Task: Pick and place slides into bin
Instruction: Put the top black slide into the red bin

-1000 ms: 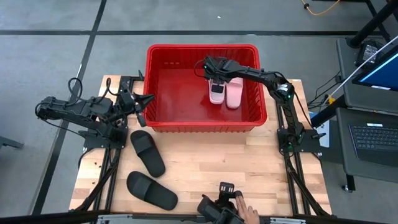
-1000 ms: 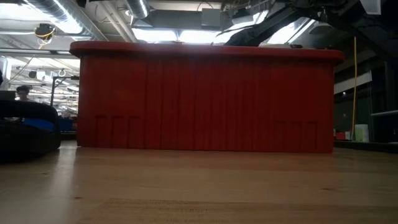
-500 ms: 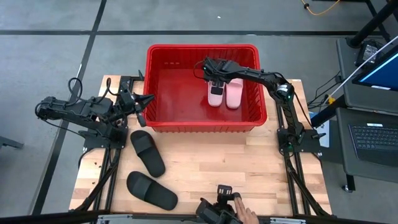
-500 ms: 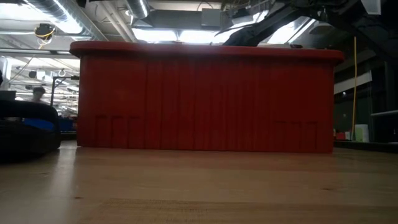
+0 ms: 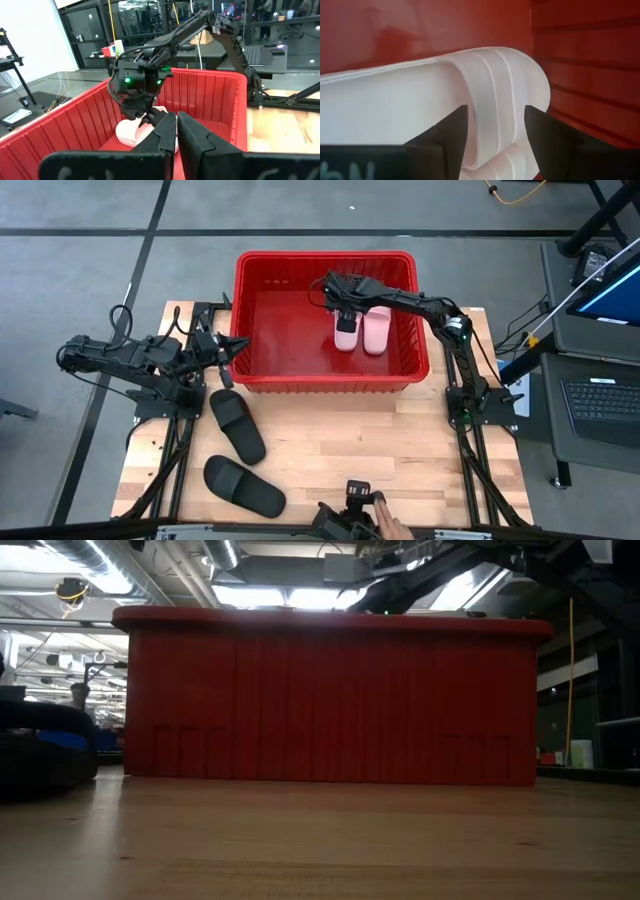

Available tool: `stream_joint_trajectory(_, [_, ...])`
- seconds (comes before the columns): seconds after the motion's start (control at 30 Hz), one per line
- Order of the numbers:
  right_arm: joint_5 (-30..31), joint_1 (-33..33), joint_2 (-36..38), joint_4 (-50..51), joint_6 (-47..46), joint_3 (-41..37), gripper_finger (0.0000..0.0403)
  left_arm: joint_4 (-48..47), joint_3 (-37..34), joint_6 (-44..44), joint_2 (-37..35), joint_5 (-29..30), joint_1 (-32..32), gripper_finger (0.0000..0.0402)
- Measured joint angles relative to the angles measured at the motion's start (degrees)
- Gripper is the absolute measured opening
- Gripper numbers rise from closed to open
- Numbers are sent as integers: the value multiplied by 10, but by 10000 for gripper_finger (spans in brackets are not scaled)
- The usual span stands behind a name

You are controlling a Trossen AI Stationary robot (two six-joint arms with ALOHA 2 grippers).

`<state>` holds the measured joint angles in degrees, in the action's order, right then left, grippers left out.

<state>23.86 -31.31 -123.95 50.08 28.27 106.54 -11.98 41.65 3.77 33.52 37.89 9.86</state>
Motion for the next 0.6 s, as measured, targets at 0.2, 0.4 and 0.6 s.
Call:
stream_joint_trajectory(0.2, [-55, 0, 1, 71, -38, 54, 193, 0, 0, 0, 0, 0, 0, 8])
stream_joint_trajectory(0.4, [-99, 4, 1, 160, -77, 102, 193, 0, 0, 0, 0, 0, 0, 10])
stream_joint_trajectory(0.6, [-100, 21, 1, 245, -145, 131, 149, 1, 0, 0, 0, 0, 0, 6])
